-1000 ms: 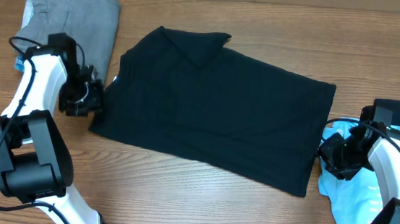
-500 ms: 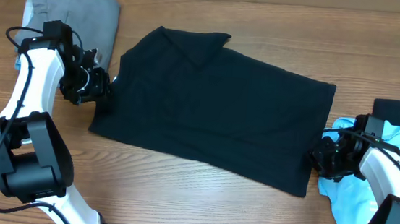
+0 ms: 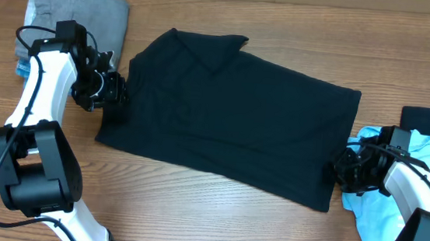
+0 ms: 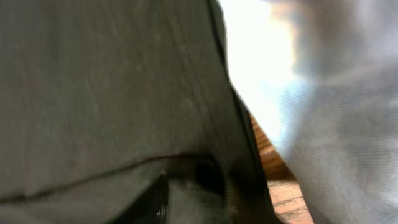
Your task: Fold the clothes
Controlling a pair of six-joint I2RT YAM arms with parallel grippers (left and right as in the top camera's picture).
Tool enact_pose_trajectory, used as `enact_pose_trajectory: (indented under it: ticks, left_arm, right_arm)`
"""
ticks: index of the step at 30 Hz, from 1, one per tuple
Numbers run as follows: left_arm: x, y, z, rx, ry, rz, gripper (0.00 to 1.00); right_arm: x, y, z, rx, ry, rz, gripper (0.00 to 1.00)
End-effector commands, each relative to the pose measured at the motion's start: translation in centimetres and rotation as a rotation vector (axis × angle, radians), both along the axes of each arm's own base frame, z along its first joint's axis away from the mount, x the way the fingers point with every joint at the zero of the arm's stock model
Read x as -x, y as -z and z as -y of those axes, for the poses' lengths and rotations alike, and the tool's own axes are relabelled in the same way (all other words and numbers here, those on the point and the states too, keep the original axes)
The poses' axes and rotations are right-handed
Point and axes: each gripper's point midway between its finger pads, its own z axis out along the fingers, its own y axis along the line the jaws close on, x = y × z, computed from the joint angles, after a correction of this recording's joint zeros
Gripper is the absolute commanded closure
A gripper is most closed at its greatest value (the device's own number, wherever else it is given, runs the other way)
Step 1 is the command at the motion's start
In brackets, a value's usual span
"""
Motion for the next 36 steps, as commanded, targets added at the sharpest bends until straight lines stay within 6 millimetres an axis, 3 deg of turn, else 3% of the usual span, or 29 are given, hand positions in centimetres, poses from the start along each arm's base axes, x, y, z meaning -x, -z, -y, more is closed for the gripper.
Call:
enact_pose_trajectory:
  ticks: [1,8,15,24,33,35,36]
  left_arm:
    - [-0.8,-0.6,0.4,0.007,0.031,0.035,0.46]
    - [-0.9,-0.6,0.4,0.006,0.031,0.04,0.46]
    - [-1.0,-0.6,0.4,0.005,0.031,0.043,0.46]
    - [-1.0,-0.6,0.4,0.005,0.031,0.043,0.45]
    - [-1.0,-0.6,0.4,0.009,0.031,0.045,0.45]
    - [-1.3,-0.8,1.0,0.04,0.043,0.064,0.45]
    - [-1.9,-1.6,2.9,0.128,0.14,0.125,0.43]
  right_arm:
    - [-0.2,-0.2,-1.0,-0.046,-0.044,0.029,0.79]
    - [-1.4,-2.3,-0.9,-0.06,-0.047,0.056,0.96]
    - [-1.8,-4.6,-0.2,-0.019,-0.032,0.08,0.96]
    - [-0.2,-4.2,3.0,0.146,0.163,-0.035,0.96]
    - [-1.1,-4.3,3.9,0.17,0.236,-0.012,0.96]
    - [-1.3,-4.3,3.8,0.167,0.235,-0.007,0.96]
    - [-1.3,-4.4,3.8,0.168,0.233,-0.005,0.96]
